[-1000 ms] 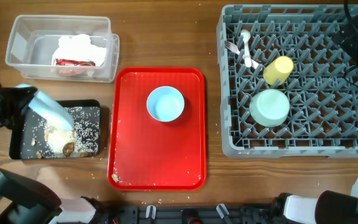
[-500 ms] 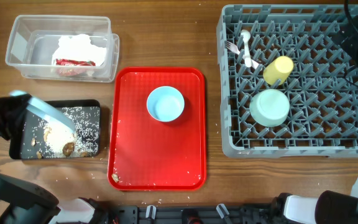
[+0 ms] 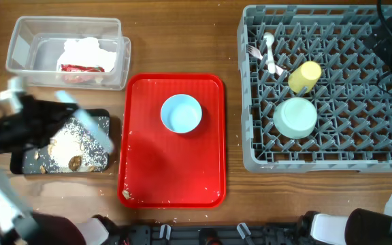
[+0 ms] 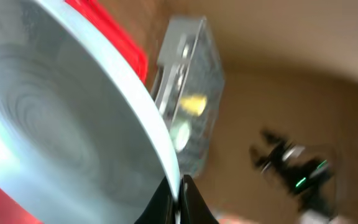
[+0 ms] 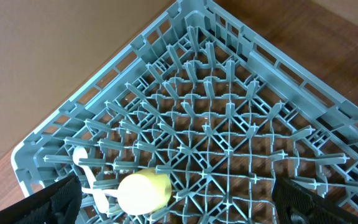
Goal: Sort waste into correct bins and load items into the dishwasher rack
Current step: 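Tip the bowl to dump the rice scraps onto the black tray, then set the emptied large blue bowl back on the red tray, withdraw left, then move the right gripper over the large blue bowl on the red tray, then grasp the large blue bowl rim with the right gripper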
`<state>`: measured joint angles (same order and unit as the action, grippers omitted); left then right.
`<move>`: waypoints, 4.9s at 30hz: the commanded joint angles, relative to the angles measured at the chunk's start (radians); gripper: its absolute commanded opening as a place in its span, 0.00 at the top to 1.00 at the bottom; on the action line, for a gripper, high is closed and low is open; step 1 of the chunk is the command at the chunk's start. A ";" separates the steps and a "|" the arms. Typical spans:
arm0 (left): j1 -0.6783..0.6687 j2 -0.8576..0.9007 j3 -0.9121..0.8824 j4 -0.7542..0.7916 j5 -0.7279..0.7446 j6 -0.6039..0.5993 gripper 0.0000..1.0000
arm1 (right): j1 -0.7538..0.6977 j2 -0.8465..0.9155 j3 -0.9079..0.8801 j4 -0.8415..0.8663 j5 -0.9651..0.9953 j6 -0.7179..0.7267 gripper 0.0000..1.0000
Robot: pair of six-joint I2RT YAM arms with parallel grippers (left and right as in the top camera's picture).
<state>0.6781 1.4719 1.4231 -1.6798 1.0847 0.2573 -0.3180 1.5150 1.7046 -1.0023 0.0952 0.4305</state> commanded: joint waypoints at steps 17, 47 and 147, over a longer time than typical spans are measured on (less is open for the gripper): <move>-1.293 -0.114 -0.408 0.719 -0.705 -1.082 0.96 | 0.000 0.007 0.000 0.003 0.018 0.014 0.00; -0.603 -0.281 -0.094 0.220 -1.260 -1.021 0.00 | 0.000 0.007 0.000 0.051 0.010 0.392 0.00; -0.001 -0.277 -0.094 0.336 -1.302 -1.043 0.00 | 1.480 0.727 -0.026 0.130 -0.039 0.422 0.75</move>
<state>0.6708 1.2003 1.3251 -1.3426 -0.2188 -0.7933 1.1572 2.2189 1.6768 -0.8696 0.0692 0.8440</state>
